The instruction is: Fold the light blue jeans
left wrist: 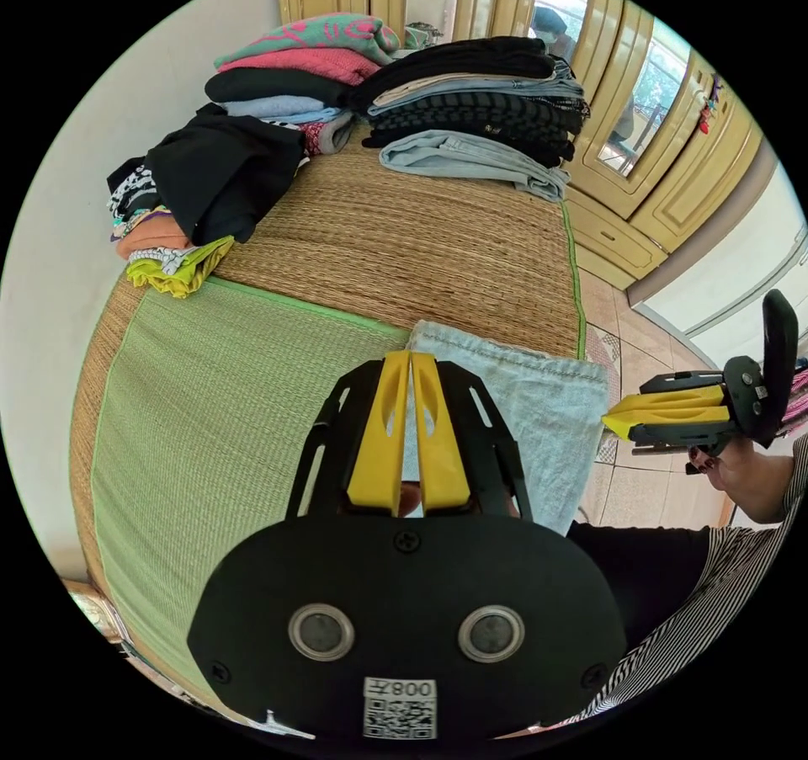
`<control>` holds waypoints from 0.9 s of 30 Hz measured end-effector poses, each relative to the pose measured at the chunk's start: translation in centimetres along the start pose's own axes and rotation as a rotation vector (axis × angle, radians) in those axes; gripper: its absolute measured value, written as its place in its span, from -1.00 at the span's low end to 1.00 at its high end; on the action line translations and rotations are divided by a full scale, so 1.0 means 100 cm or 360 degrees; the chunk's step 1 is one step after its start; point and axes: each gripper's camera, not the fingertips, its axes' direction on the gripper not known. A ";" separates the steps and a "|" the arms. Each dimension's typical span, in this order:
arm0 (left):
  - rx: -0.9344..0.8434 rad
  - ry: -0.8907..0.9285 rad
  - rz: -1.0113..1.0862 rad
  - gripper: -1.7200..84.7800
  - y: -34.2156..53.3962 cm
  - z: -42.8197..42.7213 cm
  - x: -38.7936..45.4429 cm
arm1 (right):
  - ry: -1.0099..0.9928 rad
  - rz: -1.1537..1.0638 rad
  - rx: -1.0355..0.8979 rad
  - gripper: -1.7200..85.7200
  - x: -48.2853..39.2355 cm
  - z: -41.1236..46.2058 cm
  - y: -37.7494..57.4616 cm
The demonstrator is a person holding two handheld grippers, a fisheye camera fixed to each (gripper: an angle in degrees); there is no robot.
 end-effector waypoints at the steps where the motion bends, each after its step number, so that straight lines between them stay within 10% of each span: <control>1: 0.0016 0.0007 -0.0012 -0.95 0.007 -0.003 0.001 | 0.0024 -0.0017 -0.0009 -0.93 -0.004 0.000 0.000; 27: -0.0146 -0.0035 -0.0190 -0.95 0.128 -0.012 -0.041 | 0.0176 -0.0273 -0.0215 -0.95 -0.081 0.132 -0.179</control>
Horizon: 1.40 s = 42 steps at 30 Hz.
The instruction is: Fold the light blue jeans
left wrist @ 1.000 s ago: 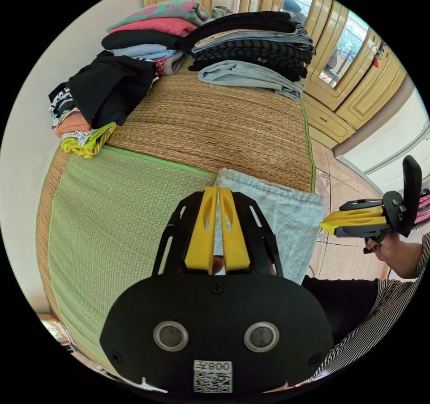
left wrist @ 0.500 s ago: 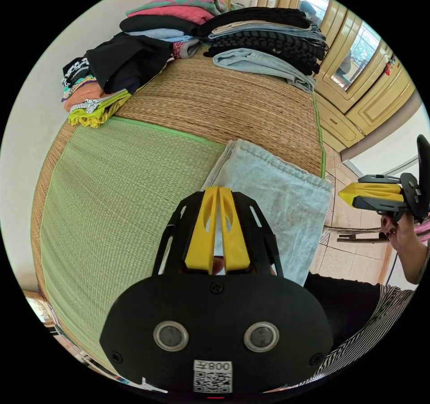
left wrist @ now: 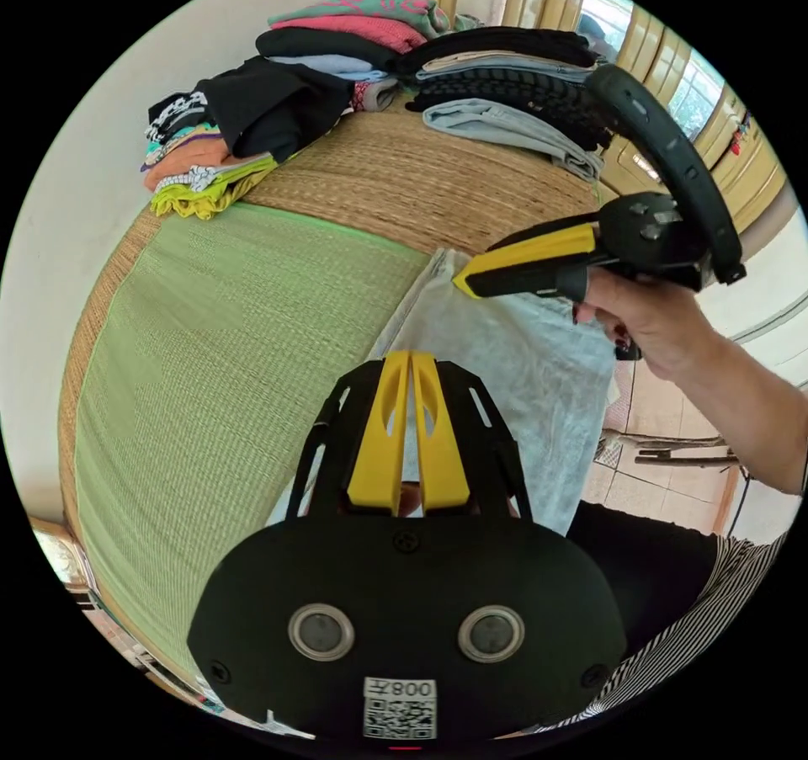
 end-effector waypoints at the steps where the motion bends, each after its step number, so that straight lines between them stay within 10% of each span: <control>1: 0.0032 0.0052 -0.0049 -0.95 0.010 -0.004 -0.009 | 0.0007 -0.0004 0.0002 -0.95 -0.002 0.001 -0.001; 8: 0.0254 0.0163 -0.0422 -0.93 0.129 -0.071 -0.065 | 0.0095 -0.0095 0.0071 -0.96 -0.033 -0.006 -0.009; 17: 0.0126 -0.0277 -0.1187 -0.81 0.361 -0.146 -0.199 | -0.0536 -0.0705 0.0121 -0.84 -0.192 -0.009 -0.044; 29: -0.0249 -0.0413 -0.1085 -0.84 0.457 -0.127 -0.286 | -0.0609 -0.1452 -0.0227 -0.81 -0.430 0.096 -0.067; 42: 0.0506 0.0144 -0.1610 -0.91 0.603 -0.172 -0.360 | -0.0521 -0.1461 -0.0131 -0.84 -0.442 0.115 -0.060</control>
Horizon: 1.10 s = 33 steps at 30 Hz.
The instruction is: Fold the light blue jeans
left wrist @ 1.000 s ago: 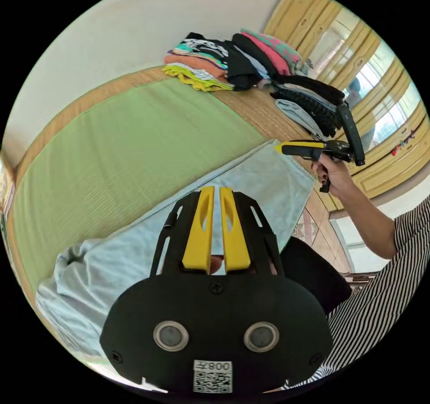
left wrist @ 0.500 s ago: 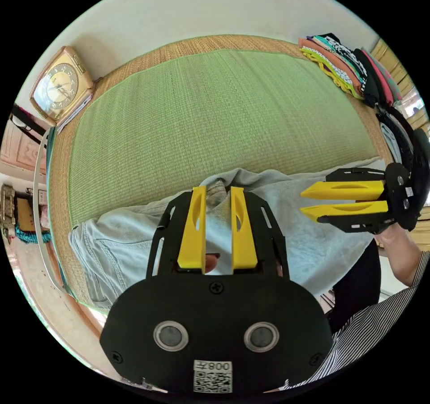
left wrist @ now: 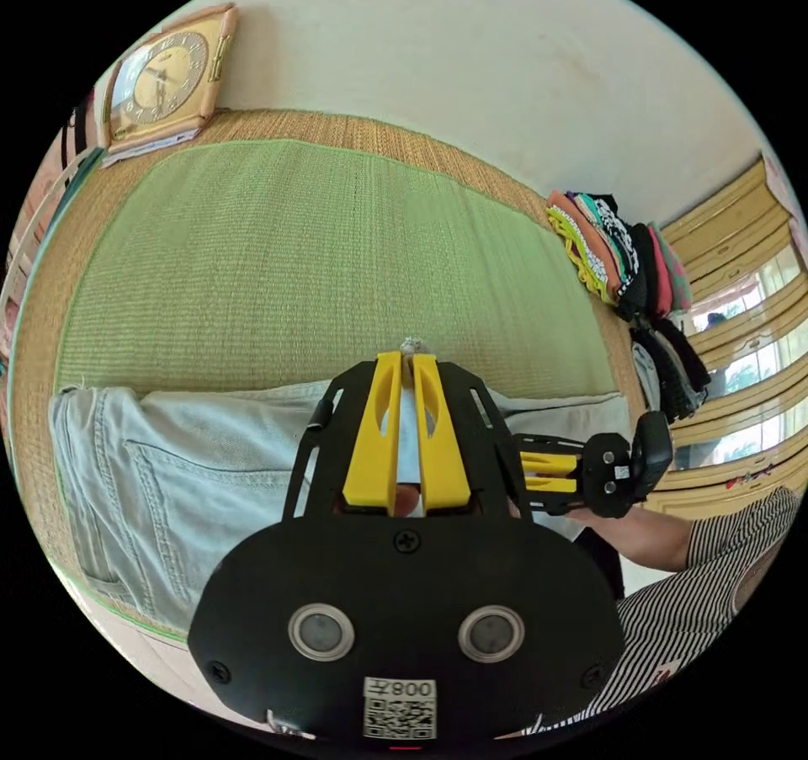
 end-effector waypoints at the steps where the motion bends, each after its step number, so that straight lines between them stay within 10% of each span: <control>1: 0.0024 0.0048 -0.0048 -0.91 0.002 -0.002 -0.013 | -0.0005 -0.0001 -0.0004 -0.84 0.001 -0.001 -0.001; 33: 0.0081 -0.0102 0.0213 -0.93 0.037 -0.026 -0.079 | 0.0131 -0.0021 -0.0086 -0.96 0.049 0.010 -0.120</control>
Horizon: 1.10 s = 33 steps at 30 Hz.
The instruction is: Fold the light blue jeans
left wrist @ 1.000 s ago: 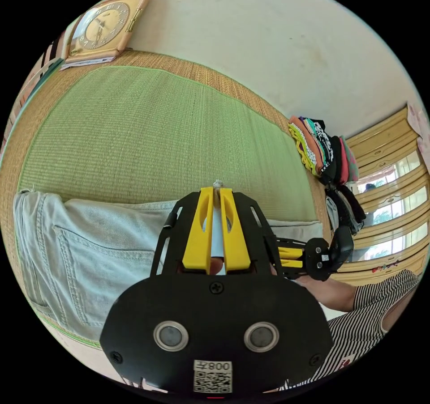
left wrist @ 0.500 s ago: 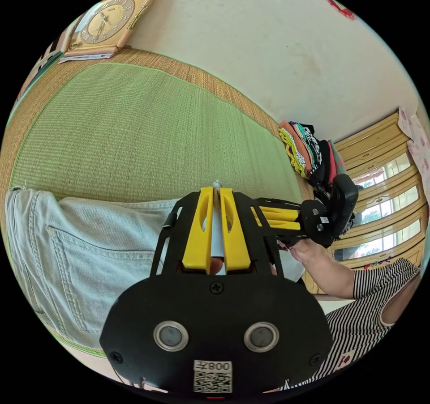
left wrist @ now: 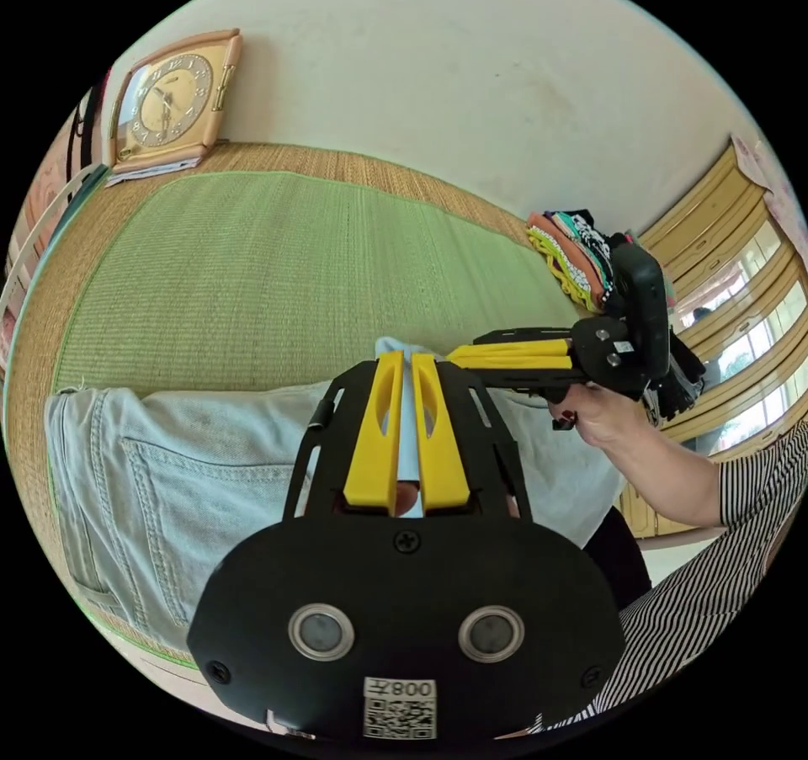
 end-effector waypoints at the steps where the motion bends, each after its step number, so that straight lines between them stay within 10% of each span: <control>1: -0.0077 -0.0108 0.0008 -0.93 0.000 0.013 0.002 | -0.0003 0.0009 -0.0012 -0.96 0.001 0.003 -0.001; 33: -0.0201 -0.0002 0.0392 -0.95 -0.004 0.067 0.111 | 0.0361 0.0101 -0.0118 -0.95 -0.009 -0.067 0.113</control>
